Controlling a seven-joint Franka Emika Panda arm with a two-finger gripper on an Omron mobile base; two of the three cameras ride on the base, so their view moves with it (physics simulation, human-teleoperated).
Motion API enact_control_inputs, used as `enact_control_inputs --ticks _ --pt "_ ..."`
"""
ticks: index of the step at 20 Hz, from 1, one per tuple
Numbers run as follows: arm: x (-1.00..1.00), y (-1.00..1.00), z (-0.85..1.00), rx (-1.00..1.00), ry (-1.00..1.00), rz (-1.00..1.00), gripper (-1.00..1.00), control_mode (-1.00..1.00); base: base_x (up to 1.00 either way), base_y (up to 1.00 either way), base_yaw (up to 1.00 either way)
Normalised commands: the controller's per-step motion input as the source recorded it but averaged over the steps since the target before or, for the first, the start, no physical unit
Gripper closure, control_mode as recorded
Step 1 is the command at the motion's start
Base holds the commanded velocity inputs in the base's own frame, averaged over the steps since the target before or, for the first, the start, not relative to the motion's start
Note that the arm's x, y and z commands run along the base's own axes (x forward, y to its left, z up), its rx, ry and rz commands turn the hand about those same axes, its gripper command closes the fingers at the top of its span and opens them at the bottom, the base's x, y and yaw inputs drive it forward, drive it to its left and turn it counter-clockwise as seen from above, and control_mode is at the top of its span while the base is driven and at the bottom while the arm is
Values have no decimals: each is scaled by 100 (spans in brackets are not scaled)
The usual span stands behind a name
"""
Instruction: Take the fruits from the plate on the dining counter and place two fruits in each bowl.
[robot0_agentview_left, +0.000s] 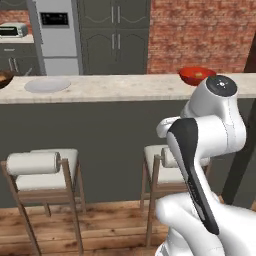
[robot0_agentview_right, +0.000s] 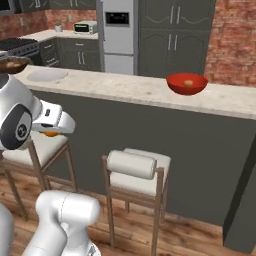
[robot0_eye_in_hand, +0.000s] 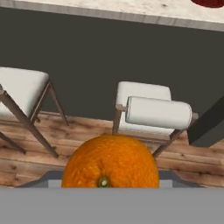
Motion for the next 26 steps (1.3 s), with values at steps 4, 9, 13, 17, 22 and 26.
enact_control_inputs --ticks 4,9,13,17,22,26 --pt "0 0 0 0 0 0 100 100 3 -100 0" --pt "0 0 0 0 0 0 100 100 14 -100 14" --pt "0 0 0 0 0 0 100 100 34 -97 29" --pt "0 0 0 0 0 0 100 100 58 -53 33" --pt "0 0 0 0 0 0 100 100 56 -61 12" --pt "0 0 0 0 0 0 100 100 14 -34 -4"
